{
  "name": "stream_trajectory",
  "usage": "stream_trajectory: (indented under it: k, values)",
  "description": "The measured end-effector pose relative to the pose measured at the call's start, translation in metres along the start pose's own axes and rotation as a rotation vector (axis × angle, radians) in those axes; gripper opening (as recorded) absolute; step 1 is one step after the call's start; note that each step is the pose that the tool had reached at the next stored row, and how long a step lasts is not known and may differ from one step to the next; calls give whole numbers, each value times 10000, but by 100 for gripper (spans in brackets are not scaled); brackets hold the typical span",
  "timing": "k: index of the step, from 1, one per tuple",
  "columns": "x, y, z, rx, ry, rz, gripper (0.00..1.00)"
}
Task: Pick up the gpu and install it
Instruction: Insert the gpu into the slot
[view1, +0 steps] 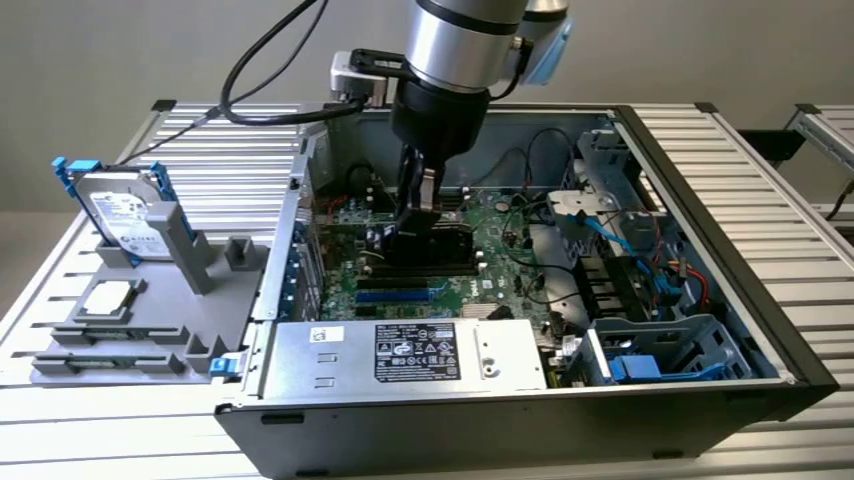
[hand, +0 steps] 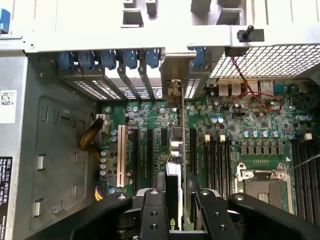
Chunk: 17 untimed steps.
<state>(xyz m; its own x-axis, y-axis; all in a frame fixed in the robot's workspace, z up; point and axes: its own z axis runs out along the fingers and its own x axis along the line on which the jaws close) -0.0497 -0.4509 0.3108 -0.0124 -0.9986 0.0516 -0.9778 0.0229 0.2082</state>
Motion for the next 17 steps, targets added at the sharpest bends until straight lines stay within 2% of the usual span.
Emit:
stream_trajectory:
  k: [7,11,12,13,15,17]
  values:
    - [-6,-26,113,-24,-23,114,27]
    - [-10,-41,178,-57,-33,157,27]
    - [-10,-43,187,-80,-34,166,27]
    - [-10,-43,189,-138,-36,167,27]
    - [-10,-44,193,-314,-51,158,27]
    - [-11,-46,200,-361,-51,156,27]
